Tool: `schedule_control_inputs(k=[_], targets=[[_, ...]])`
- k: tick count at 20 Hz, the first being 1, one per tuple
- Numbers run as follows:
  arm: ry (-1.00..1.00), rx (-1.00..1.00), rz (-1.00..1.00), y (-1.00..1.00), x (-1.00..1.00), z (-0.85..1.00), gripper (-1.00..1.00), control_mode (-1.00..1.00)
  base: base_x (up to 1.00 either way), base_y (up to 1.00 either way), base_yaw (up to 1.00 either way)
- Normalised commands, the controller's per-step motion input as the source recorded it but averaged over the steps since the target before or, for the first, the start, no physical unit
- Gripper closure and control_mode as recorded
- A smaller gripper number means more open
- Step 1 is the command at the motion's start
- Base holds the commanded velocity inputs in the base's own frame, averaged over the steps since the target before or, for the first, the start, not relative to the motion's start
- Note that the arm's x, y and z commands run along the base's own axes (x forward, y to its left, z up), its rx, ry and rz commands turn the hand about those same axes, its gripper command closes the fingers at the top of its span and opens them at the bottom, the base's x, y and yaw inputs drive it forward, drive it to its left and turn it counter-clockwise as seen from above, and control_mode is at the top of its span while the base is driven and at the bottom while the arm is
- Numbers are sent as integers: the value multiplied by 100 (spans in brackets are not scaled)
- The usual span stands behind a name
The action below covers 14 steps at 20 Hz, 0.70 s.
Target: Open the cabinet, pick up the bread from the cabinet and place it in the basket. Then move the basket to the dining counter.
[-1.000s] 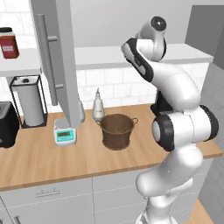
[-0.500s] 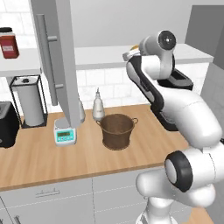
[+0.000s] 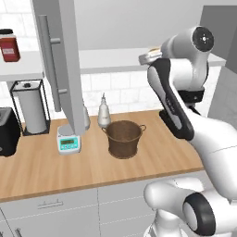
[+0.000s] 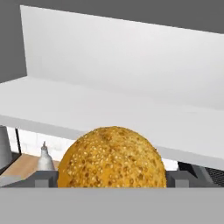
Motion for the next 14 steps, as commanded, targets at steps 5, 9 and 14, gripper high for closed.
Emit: schedule_control_inputs(k=[5, 9, 14], targets=[[14, 3, 0, 15, -100, -92, 100, -100, 0, 0, 0], [28, 0, 0, 25, -82, -100, 100, -100, 0, 0, 0], [19, 1, 0, 6, 16, -100, 100, -100, 0, 0, 0]])
